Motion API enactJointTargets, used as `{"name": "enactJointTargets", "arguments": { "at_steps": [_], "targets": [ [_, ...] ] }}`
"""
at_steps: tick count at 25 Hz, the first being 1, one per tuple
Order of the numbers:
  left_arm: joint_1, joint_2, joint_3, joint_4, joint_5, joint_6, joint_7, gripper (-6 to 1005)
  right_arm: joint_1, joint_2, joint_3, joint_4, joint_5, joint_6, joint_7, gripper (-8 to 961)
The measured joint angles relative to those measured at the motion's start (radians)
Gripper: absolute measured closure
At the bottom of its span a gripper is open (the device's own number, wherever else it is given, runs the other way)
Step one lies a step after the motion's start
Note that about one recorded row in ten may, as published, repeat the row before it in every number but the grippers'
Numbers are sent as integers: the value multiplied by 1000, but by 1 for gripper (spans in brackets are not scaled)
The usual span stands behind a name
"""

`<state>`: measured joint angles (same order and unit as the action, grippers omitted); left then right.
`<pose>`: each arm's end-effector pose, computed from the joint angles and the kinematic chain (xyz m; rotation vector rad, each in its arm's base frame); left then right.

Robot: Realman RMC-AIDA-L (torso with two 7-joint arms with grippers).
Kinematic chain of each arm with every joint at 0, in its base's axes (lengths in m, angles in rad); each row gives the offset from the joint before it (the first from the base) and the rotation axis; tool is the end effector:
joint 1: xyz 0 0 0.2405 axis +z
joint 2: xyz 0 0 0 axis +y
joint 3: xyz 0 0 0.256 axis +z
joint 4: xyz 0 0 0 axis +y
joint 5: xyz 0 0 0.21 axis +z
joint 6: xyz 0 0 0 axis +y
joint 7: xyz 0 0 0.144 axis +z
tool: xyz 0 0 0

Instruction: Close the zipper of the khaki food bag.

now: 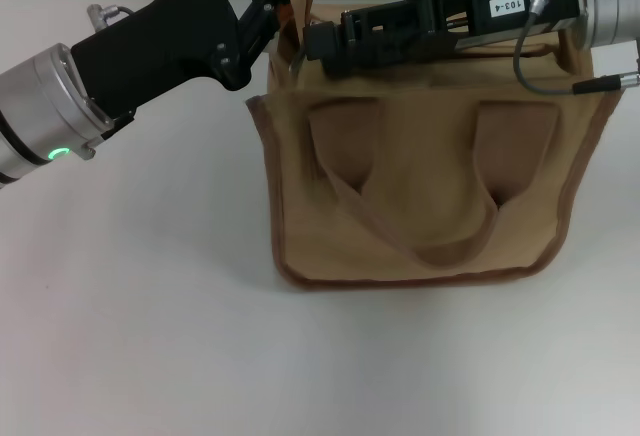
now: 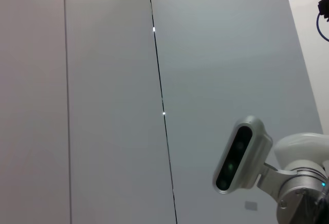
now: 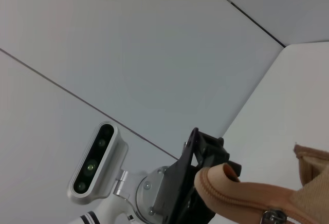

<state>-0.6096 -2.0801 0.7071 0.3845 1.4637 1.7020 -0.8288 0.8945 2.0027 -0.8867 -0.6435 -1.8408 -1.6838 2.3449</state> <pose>-0.2015 0.3404 0.0085 -2.3438 -0.0131 -1.3044 0.1131 0.3863 0.0110 2.5163 -1.2690 -0.6759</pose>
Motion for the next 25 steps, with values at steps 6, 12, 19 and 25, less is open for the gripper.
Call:
{"name": "enactJointTargets", "arguments": {
  "at_steps": [6,12,19,25],
  "targets": [
    [4,0,-2,-12,-20,5,1,945,-11,4,0,-19,7,-4,-4,196],
    [8,1,-3,-3,-34,31,-16,943,-19,5,0,-27,11,-13,-14,198],
    [14,5,3,-1,-27,50,-26,941,-29,7,0,-44,11,-19,-18,200],
    [11,1,27,-6,-29,50,-24,940,-32,11,-4,-45,24,-14,-23,201]
  ]
}}
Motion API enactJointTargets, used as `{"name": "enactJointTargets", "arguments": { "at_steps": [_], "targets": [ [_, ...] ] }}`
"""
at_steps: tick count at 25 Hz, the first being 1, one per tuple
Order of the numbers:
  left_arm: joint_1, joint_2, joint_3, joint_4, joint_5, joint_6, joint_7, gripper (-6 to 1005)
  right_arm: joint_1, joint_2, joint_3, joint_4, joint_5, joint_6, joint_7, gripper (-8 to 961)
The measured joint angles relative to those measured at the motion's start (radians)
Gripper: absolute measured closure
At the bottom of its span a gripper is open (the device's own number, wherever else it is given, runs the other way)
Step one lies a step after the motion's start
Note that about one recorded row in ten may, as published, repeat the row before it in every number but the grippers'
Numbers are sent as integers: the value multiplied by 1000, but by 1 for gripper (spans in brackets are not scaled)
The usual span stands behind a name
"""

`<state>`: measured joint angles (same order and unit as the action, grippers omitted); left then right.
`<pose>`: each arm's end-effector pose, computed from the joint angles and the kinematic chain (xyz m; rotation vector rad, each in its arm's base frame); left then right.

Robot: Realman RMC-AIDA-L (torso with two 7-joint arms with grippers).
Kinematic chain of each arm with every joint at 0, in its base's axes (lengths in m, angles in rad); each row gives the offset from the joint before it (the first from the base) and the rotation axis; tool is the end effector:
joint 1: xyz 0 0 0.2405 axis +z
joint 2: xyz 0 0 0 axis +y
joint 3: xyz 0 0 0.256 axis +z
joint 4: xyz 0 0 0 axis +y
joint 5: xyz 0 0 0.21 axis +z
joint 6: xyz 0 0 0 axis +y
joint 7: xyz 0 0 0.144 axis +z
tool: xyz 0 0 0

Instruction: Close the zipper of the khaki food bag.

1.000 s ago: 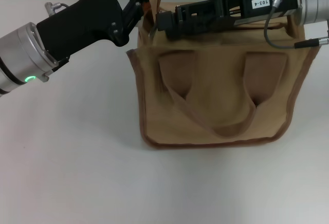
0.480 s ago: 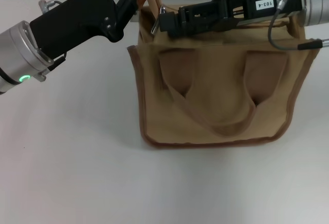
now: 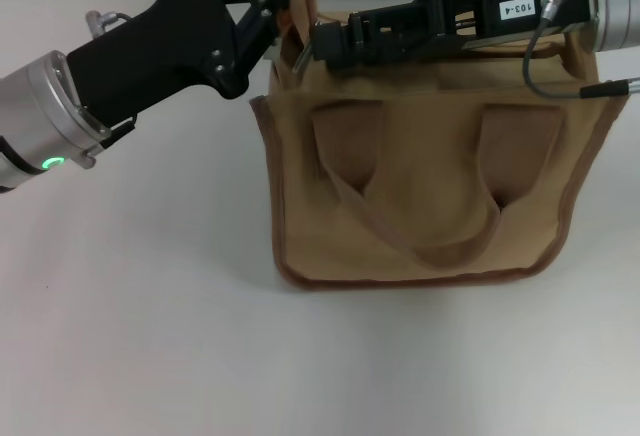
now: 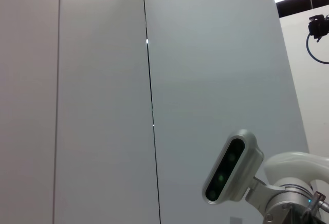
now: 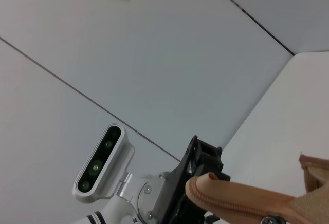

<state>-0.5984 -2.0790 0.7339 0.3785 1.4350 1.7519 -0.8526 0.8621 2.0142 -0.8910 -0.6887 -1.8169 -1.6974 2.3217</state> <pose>-0.1999 0.3320 0.0097 -2.3541 -0.0211 -1.3753 0.1149 0.3814 0.0143 2.5339 -1.2220 -0.7168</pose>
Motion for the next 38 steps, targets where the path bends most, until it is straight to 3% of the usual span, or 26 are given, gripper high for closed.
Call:
{"name": "enactJointTargets", "arguments": {
  "at_steps": [38],
  "targets": [
    [-14,-1,10,-15,-45,-2,-28,929,-9,18,8,-41,-5,14,-15,282]
  ]
}}
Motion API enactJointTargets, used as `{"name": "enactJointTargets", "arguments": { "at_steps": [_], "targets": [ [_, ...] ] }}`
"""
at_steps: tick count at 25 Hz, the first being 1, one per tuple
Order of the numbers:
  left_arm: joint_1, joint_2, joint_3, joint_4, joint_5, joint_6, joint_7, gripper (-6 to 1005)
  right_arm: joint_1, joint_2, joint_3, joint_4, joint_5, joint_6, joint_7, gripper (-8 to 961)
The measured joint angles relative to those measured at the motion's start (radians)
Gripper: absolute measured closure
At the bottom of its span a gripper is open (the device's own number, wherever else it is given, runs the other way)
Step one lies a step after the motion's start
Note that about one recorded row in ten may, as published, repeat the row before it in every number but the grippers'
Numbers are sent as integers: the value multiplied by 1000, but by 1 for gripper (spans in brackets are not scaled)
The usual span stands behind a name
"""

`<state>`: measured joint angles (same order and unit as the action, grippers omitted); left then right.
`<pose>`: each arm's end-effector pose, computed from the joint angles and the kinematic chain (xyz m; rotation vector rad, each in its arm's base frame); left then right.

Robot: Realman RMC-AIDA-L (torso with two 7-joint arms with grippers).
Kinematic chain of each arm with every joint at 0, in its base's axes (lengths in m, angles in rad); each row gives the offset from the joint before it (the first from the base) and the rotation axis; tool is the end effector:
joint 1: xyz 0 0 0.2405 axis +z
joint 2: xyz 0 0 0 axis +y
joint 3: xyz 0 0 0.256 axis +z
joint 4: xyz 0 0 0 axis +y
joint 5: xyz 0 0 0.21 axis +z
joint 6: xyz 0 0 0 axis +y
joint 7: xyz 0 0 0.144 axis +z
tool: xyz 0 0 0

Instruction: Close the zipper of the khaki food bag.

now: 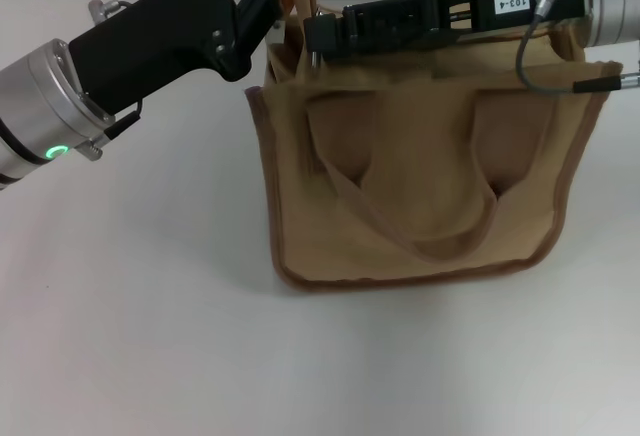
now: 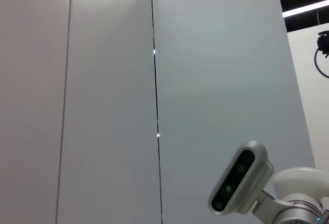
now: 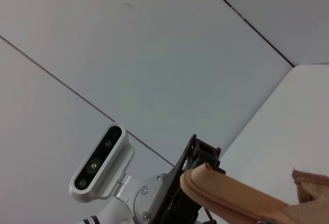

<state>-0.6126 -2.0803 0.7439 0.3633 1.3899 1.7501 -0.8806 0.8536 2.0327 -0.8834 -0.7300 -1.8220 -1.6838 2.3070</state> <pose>-0.1942 0.3358 0.0110 -2.3290 -0.0580 -1.4259 0.1112 0.3820 0.0139 2.5710 -1.1882 -0.7461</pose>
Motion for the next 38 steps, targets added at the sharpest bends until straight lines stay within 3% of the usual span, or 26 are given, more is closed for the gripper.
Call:
{"name": "enactJointTargets", "arguments": {
  "at_steps": [9,11,38],
  "targets": [
    [-5,0,0,-8,0,0,0,927,1,3,-11,0,-7,20,1,309],
    [-7,0,0,-8,0,0,0,926,1,3,-23,-2,-8,33,3,549],
    [-13,0,19,-18,-26,-14,-18,919,-1,6,-40,-33,1,48,23,565]
  ]
}}
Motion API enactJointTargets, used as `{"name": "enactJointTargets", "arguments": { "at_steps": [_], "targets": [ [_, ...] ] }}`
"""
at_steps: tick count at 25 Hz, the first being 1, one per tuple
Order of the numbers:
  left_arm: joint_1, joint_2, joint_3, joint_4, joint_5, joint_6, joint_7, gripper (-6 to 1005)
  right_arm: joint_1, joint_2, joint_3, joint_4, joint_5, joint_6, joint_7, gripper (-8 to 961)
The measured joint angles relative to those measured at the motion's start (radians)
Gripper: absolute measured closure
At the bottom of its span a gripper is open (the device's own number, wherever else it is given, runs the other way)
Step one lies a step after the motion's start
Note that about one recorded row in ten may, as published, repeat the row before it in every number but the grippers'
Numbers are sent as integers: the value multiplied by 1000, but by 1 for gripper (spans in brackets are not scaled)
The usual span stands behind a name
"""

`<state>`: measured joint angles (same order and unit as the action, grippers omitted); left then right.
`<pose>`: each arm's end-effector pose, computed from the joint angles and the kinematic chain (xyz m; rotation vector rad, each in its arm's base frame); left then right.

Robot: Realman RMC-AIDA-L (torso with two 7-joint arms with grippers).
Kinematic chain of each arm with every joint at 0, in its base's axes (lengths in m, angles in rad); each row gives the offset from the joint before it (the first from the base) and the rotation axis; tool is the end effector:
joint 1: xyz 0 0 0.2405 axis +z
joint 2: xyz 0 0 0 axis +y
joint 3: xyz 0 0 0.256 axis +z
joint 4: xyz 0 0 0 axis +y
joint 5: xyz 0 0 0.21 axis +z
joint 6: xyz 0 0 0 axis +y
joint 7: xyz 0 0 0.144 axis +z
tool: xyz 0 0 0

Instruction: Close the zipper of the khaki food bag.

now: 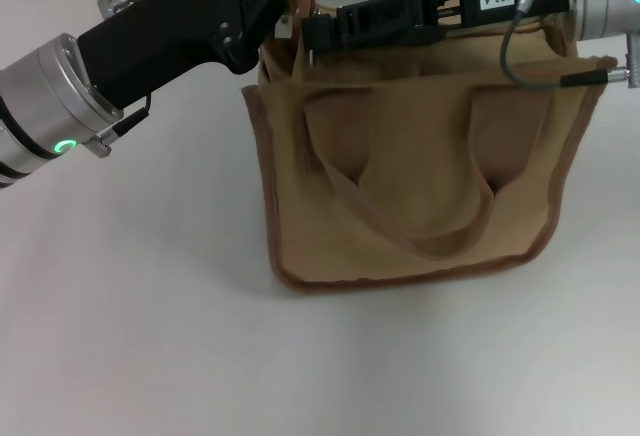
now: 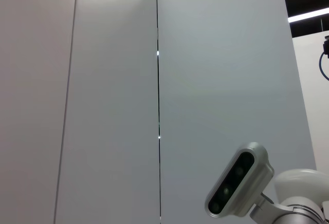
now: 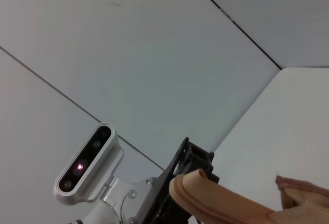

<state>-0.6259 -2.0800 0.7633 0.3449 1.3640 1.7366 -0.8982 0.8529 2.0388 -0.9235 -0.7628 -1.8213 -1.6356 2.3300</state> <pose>-0.1906 0.3388 0.0082 -2.3304 -0.0939 -1.4456 0.1061 0.3860 0.0101 2.6098 -1.2014 -0.7278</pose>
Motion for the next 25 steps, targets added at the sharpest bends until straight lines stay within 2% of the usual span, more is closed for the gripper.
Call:
{"name": "enactJointTargets", "arguments": {
  "at_steps": [19,24,25],
  "targets": [
    [-10,0,23,-7,-19,-6,-5,914,6,12,-27,-3,-11,36,1,615],
    [-5,0,25,-7,-24,-5,-5,912,-6,15,-28,-28,-17,30,-6,818],
    [-4,0,25,-7,-25,-5,-5,912,-6,15,-28,-28,-17,30,-6,826]
  ]
}}
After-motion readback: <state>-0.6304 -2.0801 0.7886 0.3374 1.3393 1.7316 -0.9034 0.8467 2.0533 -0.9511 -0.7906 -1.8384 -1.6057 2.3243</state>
